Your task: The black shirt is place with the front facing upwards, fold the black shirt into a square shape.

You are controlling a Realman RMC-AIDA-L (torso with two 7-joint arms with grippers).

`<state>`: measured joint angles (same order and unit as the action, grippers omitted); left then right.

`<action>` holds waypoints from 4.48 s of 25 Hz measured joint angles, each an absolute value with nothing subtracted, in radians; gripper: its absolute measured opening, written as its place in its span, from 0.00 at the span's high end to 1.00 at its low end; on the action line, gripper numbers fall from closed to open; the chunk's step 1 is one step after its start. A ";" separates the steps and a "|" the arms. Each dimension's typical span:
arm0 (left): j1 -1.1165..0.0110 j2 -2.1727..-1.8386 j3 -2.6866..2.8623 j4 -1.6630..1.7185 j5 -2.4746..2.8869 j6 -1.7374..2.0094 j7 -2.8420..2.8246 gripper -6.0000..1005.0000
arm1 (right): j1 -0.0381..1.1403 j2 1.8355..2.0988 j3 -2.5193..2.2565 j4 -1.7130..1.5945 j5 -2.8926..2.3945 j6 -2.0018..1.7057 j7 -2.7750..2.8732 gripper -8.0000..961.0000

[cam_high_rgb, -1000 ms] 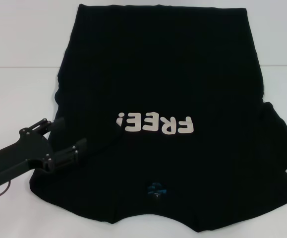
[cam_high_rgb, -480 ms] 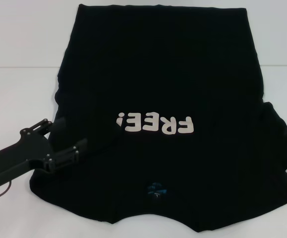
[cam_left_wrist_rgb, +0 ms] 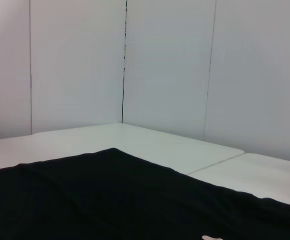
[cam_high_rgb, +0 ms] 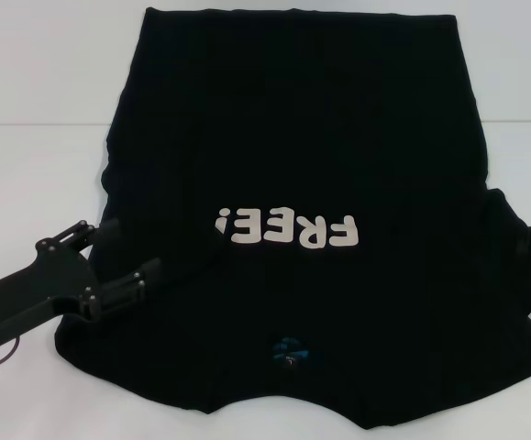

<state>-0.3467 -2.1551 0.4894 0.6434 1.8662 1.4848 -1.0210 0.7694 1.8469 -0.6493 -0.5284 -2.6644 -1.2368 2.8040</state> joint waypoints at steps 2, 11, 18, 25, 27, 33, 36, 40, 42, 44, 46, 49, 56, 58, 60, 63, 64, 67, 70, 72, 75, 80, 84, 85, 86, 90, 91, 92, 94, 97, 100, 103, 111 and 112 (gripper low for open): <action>-0.346 -2.155 0.489 0.643 1.866 1.484 -1.020 0.15 | 0.772 1.848 -0.654 -0.528 -2.664 -1.234 2.804 0.07; -0.343 -2.157 0.489 0.643 1.865 1.483 -1.020 0.15 | 0.776 1.850 -0.673 -0.528 -2.664 -1.224 2.804 0.07; -0.344 -2.157 0.489 0.643 1.865 1.483 -1.019 0.15 | 0.774 1.850 -0.673 -0.527 -2.664 -1.224 2.804 0.08; -0.347 -2.158 0.489 0.643 1.865 1.482 -1.019 0.15 | 0.776 1.850 -0.673 -0.518 -2.658 -1.224 2.804 0.08; -0.347 -2.158 0.489 0.643 1.865 1.482 -1.018 0.15 | 0.779 1.852 -0.673 -0.517 -2.657 -1.224 2.804 0.08; -0.344 -2.160 0.489 0.643 1.865 1.482 -1.008 0.15 | 0.786 1.860 -0.672 -0.516 -2.657 -1.225 2.804 0.09; -0.344 -2.161 0.489 0.643 1.865 1.482 -1.008 0.15 | 0.789 1.861 -0.667 -0.515 -2.656 -1.226 2.804 0.09; -0.342 -2.161 0.489 0.643 1.865 1.482 -1.008 0.15 | 0.789 1.862 -0.665 -0.515 -2.655 -1.225 2.804 0.09; -0.342 -2.161 0.489 0.643 1.865 1.482 -1.008 0.15 | 0.790 1.862 -0.665 -0.515 -2.655 -1.225 2.806 0.09; -0.342 -2.161 0.488 0.643 1.865 1.482 -1.008 0.15 | 0.790 1.862 -0.665 -0.515 -2.655 -1.225 2.810 0.10; -0.342 -2.161 0.488 0.643 1.865 1.482 -1.008 0.15 | 0.791 1.862 -0.670 -0.515 -2.660 -1.224 2.818 0.10; -0.342 -2.161 0.488 0.643 1.865 1.482 -1.008 0.15 | 0.798 1.862 -0.689 -0.515 -2.690 -1.224 2.828 0.10; -0.342 -2.161 0.488 0.643 1.865 1.482 -1.008 0.15 | 0.812 1.865 -0.697 -0.515 -2.734 -1.224 2.837 0.45; -0.342 -2.161 0.488 0.643 1.865 1.482 -1.008 0.15 | 0.814 1.865 -0.699 -0.515 -2.735 -1.223 2.838 0.54; -0.342 -2.161 0.487 0.643 1.865 1.482 -1.008 0.15 | 0.817 1.867 -0.704 -0.515 -2.735 -1.219 2.838 0.61; -0.341 -2.160 0.486 0.643 1.865 1.482 -1.008 0.15 | 0.822 1.870 -0.717 -0.515 -2.738 -1.215 2.838 0.69; -0.341 -2.160 0.486 0.643 1.865 1.482 -1.008 0.15 | 0.823 1.871 -0.720 -0.515 -2.740 -1.214 2.838 0.72; -0.341 -2.159 0.486 0.643 1.865 1.482 -1.008 0.16 | 0.825 1.873 -0.724 -0.515 -2.747 -1.212 2.837 0.80; -0.339 -2.160 0.480 0.643 1.865 1.482 -1.007 0.16 | 0.826 1.874 -0.724 -0.515 -2.748 -1.211 2.831 0.87; -0.336 -2.161 0.477 0.643 1.865 1.485 -1.007 0.16 | 0.825 1.874 -0.724 -0.518 -2.747 -1.214 2.829 0.93; -0.327 -2.161 0.476 0.643 1.851 1.495 -1.007 0.16 | 0.820 1.873 -0.720 -0.526 -2.742 -1.223 2.826 0.95; -0.312 -2.157 0.477 0.624 1.847 1.524 -1.027 0.16 | 0.807 1.854 -0.706 -0.549 -2.739 -1.261 2.821 0.95; -0.307 -2.136 0.504 0.601 1.862 1.570 -1.076 0.16 | 0.783 1.847 -0.690 -0.642 -2.739 -1.325 2.817 0.95; -0.307 -2.133 0.510 0.592 1.864 1.582 -1.078 0.16 | 0.779 1.843 -0.687 -0.662 -2.739 -1.340 2.817 0.95; -0.306 -2.132 0.511 0.587 1.864 1.592 -1.078 0.16 | 0.773 1.840 -0.683 -0.683 -2.739 -1.355 2.817 0.95; -0.300 -2.130 0.512 0.572 1.864 1.618 -1.080 0.16 | 0.757 1.828 -0.673 -0.753 -2.738 -1.391 2.817 0.95; -0.300 -2.130 0.512 0.568 1.864 1.619 -1.080 0.16 | 0.755 1.826 -0.671 -0.763 -2.738 -1.397 2.815 0.95; -0.300 -2.130 0.512 0.563 1.864 1.619 -1.081 0.16 | 0.755 1.824 -0.668 -0.775 -2.738 -1.402 2.812 0.95; -0.299 -2.130 0.512 0.556 1.864 1.621 -1.081 0.16 | 0.761 1.823 -0.664 -0.784 -2.737 -1.411 2.800 0.95; -0.299 -2.130 0.512 0.552 1.864 1.622 -1.081 0.16 | 0.784 1.829 -0.664 -0.786 -2.737 -1.418 2.779 0.95; -0.299 -2.132 0.512 0.551 1.864 1.622 -1.080 0.16 | 0.820 1.845 -0.672 -0.780 -2.736 -1.419 2.756 0.95; -0.298 -2.133 0.512 0.551 1.864 1.622 -1.081 0.16 | 0.863 1.859 -0.689 -0.778 -2.736 -1.416 2.740 0.95; -0.292 -2.132 0.512 0.550 1.864 1.618 -1.081 0.16 | 0.980 1.894 -0.810 -0.682 -2.742 -1.380 2.726 0.95; -0.291 -2.132 0.511 0.548 1.864 1.617 -1.081 0.16 | 0.990 1.900 -0.829 -0.666 -2.742 -1.370 2.723 0.95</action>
